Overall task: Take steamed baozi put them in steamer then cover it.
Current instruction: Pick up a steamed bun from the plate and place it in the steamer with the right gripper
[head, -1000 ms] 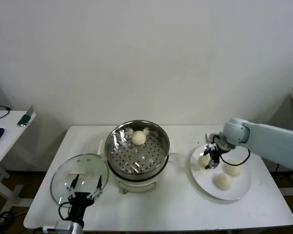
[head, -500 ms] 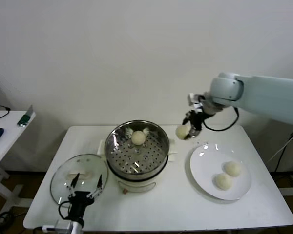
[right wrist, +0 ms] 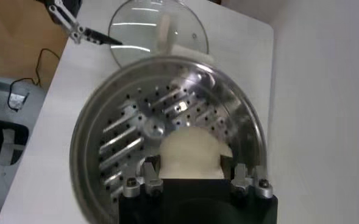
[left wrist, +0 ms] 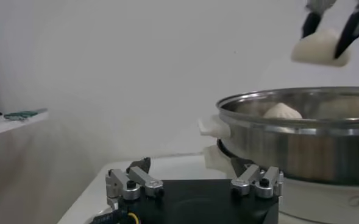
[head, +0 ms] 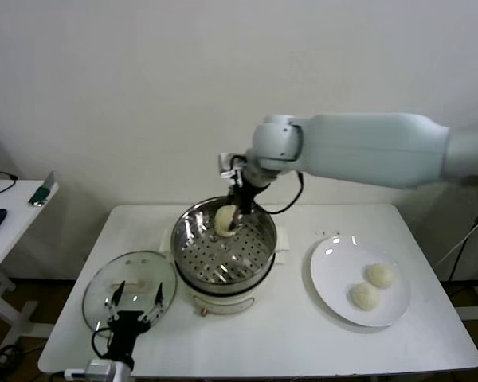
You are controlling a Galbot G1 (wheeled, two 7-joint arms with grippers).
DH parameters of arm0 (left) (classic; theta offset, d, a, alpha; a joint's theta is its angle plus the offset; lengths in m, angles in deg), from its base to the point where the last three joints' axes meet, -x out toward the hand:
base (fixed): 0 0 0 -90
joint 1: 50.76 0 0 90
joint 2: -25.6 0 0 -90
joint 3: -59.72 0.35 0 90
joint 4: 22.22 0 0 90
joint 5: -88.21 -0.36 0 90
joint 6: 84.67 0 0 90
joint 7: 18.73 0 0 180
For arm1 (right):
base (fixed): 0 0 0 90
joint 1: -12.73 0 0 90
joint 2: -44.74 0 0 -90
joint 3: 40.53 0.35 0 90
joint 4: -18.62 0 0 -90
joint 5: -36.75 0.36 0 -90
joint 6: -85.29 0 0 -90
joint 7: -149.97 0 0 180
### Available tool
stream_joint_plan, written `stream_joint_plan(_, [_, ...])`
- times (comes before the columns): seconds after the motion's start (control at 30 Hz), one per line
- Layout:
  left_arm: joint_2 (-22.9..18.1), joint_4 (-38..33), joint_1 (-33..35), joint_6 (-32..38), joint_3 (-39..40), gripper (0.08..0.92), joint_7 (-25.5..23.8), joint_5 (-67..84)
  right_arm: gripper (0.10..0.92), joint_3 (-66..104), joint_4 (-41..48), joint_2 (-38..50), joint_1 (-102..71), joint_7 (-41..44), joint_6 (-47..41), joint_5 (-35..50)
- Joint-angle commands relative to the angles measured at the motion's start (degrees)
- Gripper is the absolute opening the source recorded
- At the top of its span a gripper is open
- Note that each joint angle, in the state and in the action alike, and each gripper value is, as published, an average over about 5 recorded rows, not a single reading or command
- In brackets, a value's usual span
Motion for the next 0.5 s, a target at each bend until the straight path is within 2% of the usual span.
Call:
stream_joint_plan(0.03, [-0.1,-0.2,0.2,0.0,-0.2,0.823,0.0,-0.1,0.653,1.2,6.7,-10.2,-5.7,-1.9,-1.2,-0.5])
stream_joint_plan(0.5, [-0.1,0.0,0.2,0.2,-0.5,0.823,0.3,0.4,0.653,-0.1,13.0,-15.1,-11.3,-4.0,-1.8,-5.4])
